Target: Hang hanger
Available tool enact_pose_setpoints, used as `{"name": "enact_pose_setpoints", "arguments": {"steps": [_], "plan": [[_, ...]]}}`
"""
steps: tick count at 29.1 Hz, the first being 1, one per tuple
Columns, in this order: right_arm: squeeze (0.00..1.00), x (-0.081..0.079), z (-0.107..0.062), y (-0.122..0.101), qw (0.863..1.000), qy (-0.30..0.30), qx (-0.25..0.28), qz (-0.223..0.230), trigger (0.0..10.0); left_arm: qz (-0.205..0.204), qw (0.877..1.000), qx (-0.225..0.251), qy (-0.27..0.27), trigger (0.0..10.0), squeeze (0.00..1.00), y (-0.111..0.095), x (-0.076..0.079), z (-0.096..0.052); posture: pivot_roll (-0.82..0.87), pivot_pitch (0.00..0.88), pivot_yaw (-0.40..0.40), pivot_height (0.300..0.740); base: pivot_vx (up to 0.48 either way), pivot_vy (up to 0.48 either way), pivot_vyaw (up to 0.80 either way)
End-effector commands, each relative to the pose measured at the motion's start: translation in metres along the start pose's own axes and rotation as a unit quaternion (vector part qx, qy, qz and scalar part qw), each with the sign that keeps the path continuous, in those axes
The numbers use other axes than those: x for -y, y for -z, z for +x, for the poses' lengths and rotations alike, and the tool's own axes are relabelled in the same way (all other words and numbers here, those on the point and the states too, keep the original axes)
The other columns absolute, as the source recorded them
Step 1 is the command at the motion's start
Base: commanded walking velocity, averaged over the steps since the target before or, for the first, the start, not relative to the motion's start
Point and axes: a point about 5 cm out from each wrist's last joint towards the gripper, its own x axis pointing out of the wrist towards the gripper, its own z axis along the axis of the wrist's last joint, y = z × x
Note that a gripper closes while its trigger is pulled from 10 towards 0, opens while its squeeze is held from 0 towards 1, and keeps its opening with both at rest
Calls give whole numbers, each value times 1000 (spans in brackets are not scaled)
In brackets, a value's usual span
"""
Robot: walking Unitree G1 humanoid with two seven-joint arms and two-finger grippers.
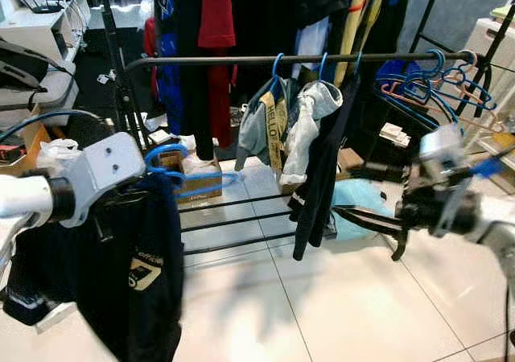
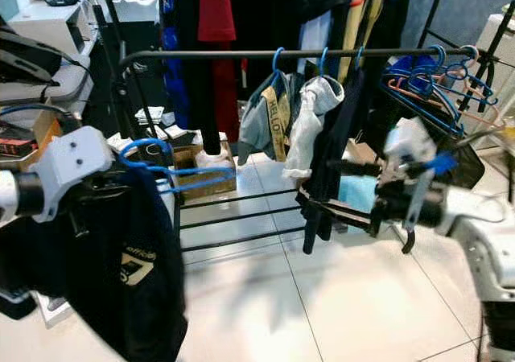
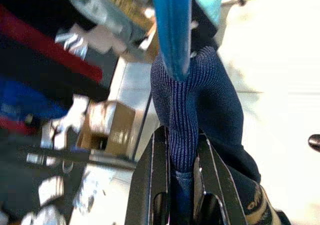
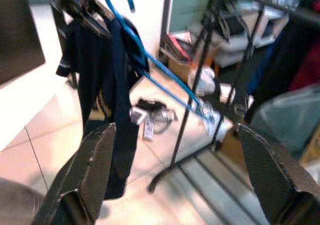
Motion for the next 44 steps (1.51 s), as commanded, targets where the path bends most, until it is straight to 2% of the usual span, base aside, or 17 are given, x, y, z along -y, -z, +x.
{"name": "enact_pose_setpoints", "arguments": {"steps": [1,2,3,4,5,8,9,12,19,23,31,32,33,44], "plan": [[1000,1,2,-10,1000,-3,21,-13,10000,17,999,34,29,10000,0,-14,4,3,-7,0,-28,740,0,0,0],[0,-1,9,-14,999,-22,25,-15,10000,23,997,52,57,10000,0,-21,11,7,-12,0,-26,740,0,0,0],[0,-8,21,-16,997,-65,21,-18,10000,28,992,76,93,10000,0,-30,19,10,-8,0,-28,740,0,0,0],[0,-8,21,-16,997,-65,21,-18,10000,28,992,76,93,10000,0,-30,19,10,-8,0,-28,740,0,0,0],[0,-13,28,-16,995,-97,17,-19,10000,30,989,90,116,10000,0,-35,24,12,-8,0,-28,740,0,0,0],[0,-13,28,-16,995,-97,17,-19,10000,30,989,90,116,10000,0,-35,24,12,-8,0,-28,740,0,0,0],[0,-15,34,-16,993,-116,13,-19,10000,36,985,99,133,10000,0,-39,27,14,-3,0,-31,740,0,0,0],[0,-13,45,-7,988,-141,-47,-40,10000,57,976,106,180,10000,0,-46,35,16,1,0,-31,740,0,0,0],[0,-18,50,-3,982,-168,-70,-38,10000,58,974,108,188,10000,0,-48,38,19,1,0,-32,740,0,0,0],[0,-22,60,12,972,-190,-132,-43,10000,57,972,117,197,10000,0,-55,42,22,1,0,-36,740,0,0,0],[0,-22,68,16,969,-200,-141,-41,10000,56,970,128,200,10000,0,-60,44,26,7,0,-40,740,0,0,0],[0,-22,70,18,967,-203,-145,-43,8000,57,969,130,201,10000,0,-62,44,26,6,0,-40,740,0,0,0],[0,-22,73,20,966,-206,-149,-44,0,57,969,132,202,10000,0,-63,44,27,7,0,-41,740,0,0,0],[0,-23,78,25,963,-208,-165,-52,0,59,967,143,205,10000,0,-70,45,26,6,0,-40,740,0,0,0]]}}
